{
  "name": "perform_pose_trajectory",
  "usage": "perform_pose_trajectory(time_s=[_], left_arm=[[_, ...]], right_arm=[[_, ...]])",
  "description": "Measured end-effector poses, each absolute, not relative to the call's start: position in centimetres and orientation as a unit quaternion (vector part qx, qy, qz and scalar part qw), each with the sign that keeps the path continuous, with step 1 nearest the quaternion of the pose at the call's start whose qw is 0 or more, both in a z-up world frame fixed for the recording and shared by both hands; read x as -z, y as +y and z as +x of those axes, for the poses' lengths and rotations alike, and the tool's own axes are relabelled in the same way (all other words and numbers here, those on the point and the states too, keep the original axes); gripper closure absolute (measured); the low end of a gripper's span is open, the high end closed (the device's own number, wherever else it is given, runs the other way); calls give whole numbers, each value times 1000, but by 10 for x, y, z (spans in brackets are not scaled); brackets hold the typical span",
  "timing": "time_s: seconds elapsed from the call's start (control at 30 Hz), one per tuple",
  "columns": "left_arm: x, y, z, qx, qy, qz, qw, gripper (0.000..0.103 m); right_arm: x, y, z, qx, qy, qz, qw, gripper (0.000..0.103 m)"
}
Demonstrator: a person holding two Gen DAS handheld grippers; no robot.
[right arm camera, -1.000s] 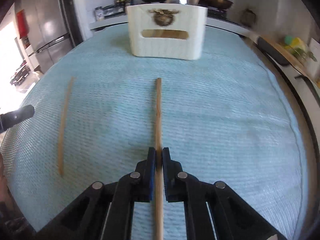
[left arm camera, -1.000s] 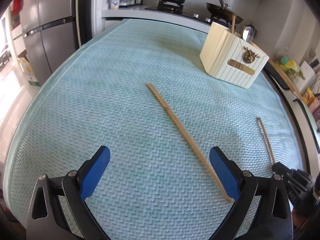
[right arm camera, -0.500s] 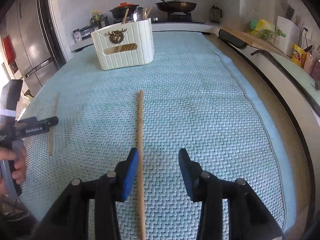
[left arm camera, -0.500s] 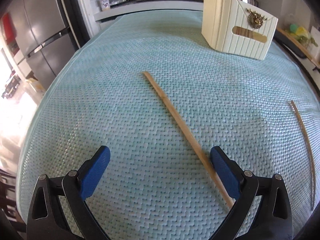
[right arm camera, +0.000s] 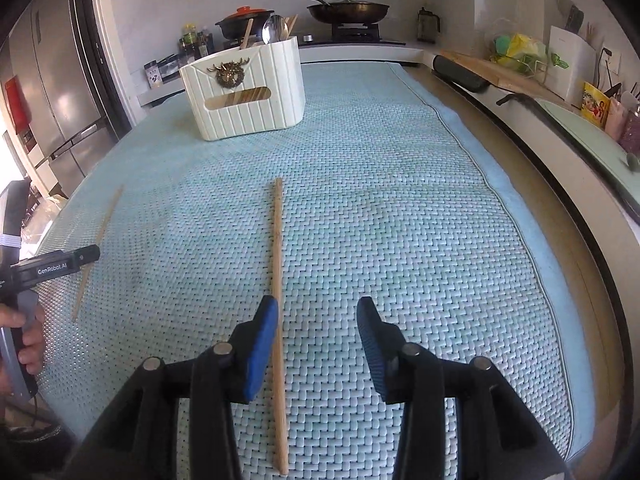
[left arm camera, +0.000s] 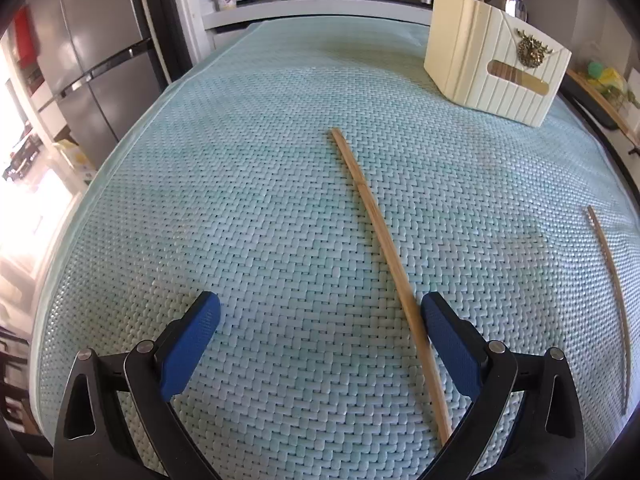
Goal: Organize utensils
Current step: 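Lower the left tool over one wooden chopstick while the right tool approaches the other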
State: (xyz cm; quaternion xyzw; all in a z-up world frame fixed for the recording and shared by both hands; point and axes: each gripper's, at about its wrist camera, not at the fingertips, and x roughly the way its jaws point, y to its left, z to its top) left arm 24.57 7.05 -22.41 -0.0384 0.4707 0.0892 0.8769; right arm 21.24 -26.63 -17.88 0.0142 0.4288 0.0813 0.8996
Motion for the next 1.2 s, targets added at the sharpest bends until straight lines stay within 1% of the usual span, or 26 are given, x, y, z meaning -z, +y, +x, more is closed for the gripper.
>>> perform_pose_trajectory(time_s=[0.13,0.27,0.43,0.5,0.6,0.67,0.73,0.9,1.03,1.1,1.2], left_arm=[[222,85,245,-84,479,-34,873,3],[219,107,233,-88,480,-30,872,3],[200,125,230,-55,465,-67,881,3],[194,128,239,-36,462,-73,883,3],[195,122,264,-12,475,-47,879,4],[200,113,280,-2,482,-19,876,7],[206,108,293,-3,494,-10,870,15],[218,117,310,-8,512,-26,858,16],[219,127,318,2,515,-29,857,17],[217,134,325,10,515,-42,856,20],[216,139,332,15,518,-55,854,26]], right_arm=[[174,-268,212,-75,424,6,902,61],[166,-276,213,-60,416,-2,907,56],[165,-279,223,-73,425,9,902,56],[165,-272,230,-95,432,6,897,56],[169,-258,243,-120,443,0,889,56],[173,-252,251,-126,447,-7,885,56],[176,-248,260,-130,453,-12,882,56],[185,-236,278,-149,479,-32,865,56],[194,-221,293,-154,481,-64,861,56],[194,-214,303,-152,479,-76,861,55],[193,-208,317,-155,482,-81,858,59]])
